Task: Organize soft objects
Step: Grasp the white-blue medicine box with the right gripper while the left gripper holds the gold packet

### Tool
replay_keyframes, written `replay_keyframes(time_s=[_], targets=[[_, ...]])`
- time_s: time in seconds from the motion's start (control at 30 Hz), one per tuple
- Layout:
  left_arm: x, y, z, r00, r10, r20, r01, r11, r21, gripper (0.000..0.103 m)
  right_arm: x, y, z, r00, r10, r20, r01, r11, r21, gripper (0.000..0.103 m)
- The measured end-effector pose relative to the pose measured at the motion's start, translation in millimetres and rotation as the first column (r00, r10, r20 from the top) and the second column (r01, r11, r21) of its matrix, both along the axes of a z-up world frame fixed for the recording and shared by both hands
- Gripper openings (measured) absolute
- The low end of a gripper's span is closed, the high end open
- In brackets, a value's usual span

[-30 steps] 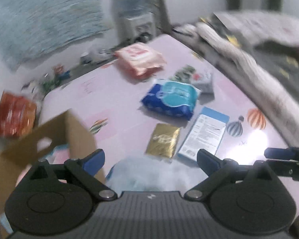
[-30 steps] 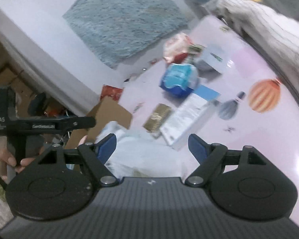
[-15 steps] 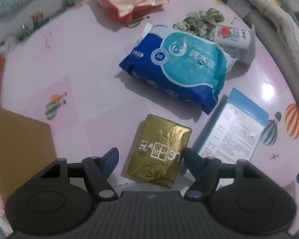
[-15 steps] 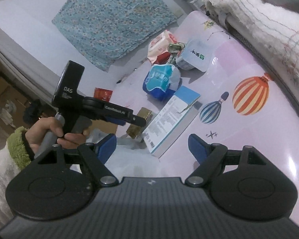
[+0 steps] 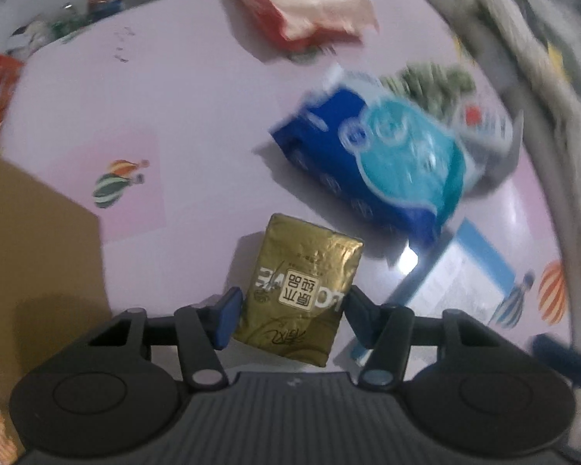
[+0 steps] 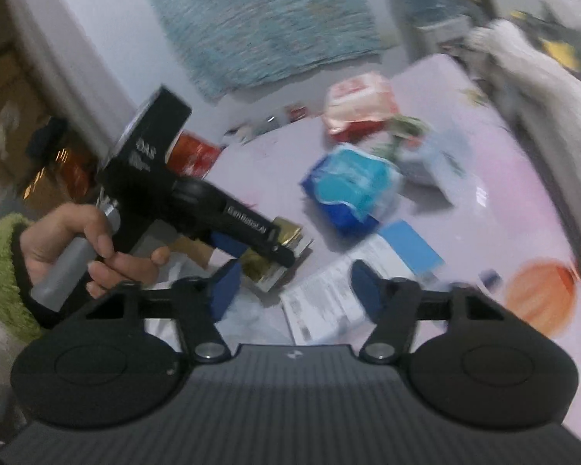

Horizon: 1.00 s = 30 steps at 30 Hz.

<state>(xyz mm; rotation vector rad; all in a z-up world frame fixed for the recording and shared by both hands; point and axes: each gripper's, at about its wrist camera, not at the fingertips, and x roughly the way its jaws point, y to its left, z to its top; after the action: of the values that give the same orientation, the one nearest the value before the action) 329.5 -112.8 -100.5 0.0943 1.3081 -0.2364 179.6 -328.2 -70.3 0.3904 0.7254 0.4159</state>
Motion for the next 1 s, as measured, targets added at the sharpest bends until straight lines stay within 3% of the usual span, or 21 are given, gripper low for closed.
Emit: replay_keyframes(time_s=[0.13, 0.2, 0.33, 0.47, 0.6, 0.7, 0.8, 0.87, 0.9, 0.97, 1.0], targets=[[-1.3, 20.2, 20.7, 0.995, 0.089, 0.05, -0.087, 0.996, -0.036, 0.058, 45.2, 35.1, -5.8, 0.985, 0.164, -0.055, -0.169, 0.98, -0.102, 0.036], [-2.3, 26.2, 28.3, 0.991, 0.116, 0.061, -0.114, 0.992, -0.046, 0.058, 68.4, 53.4, -14.7, 0.969, 0.223, -0.102, -0.237, 0.961, -0.145, 0.034], [-4.2, 34.5, 33.9, 0.988, 0.147, 0.056, -0.143, 0.988, -0.061, 0.058, 108.2, 85.4, -41.9, 0.906, 0.343, -0.248, -0.392, 0.901, -0.186, 0.031], [-9.5, 34.5, 36.7, 0.989, 0.134, 0.063, -0.13, 0.989, -0.07, 0.058, 112.0, 91.8, -46.3, 0.843, 0.429, -0.324, -0.507, 0.836, -0.212, 0.031], [-12.8, 30.9, 39.7, 0.99, 0.119, 0.074, -0.112, 0.989, -0.096, 0.058, 93.2, 73.1, -39.0, 0.826, 0.43, -0.365, -0.54, 0.79, -0.29, 0.031], [-16.1, 26.9, 41.6, 0.991, 0.107, 0.077, -0.097, 0.988, -0.116, 0.058, 67.6, 50.6, -34.3, 0.834, 0.409, -0.37, -0.528, 0.784, -0.325, 0.031], [-20.6, 23.7, 44.4, 0.992, 0.098, 0.08, -0.087, 0.986, -0.14, 0.058, 38.2, 26.3, -25.3, 0.897, 0.295, -0.328, -0.412, 0.825, -0.386, 0.034], [-24.0, 22.4, 46.2, 0.992, 0.093, 0.083, -0.08, 0.985, -0.151, 0.058, 16.1, 8.4, -13.5, 0.948, 0.174, -0.268, -0.27, 0.885, -0.379, 0.057], [-25.3, 21.7, 46.7, 0.993, 0.089, 0.084, -0.075, 0.985, -0.153, 0.058, 4.0, 1.8, -8.3, 0.965, 0.113, -0.237, -0.198, 0.906, -0.373, 0.063], [-27.9, 21.1, 47.9, 0.993, 0.087, 0.082, -0.074, 0.986, -0.15, 0.058, -17.2, -8.6, -0.4, 0.988, 0.007, -0.156, -0.064, 0.931, -0.36, 0.083], [-29.3, 20.7, 48.9, 0.993, 0.085, 0.081, -0.072, 0.986, -0.147, 0.058, -25.7, -11.2, 0.1, 0.992, -0.04, -0.123, -0.006, 0.935, -0.355, 0.086]])
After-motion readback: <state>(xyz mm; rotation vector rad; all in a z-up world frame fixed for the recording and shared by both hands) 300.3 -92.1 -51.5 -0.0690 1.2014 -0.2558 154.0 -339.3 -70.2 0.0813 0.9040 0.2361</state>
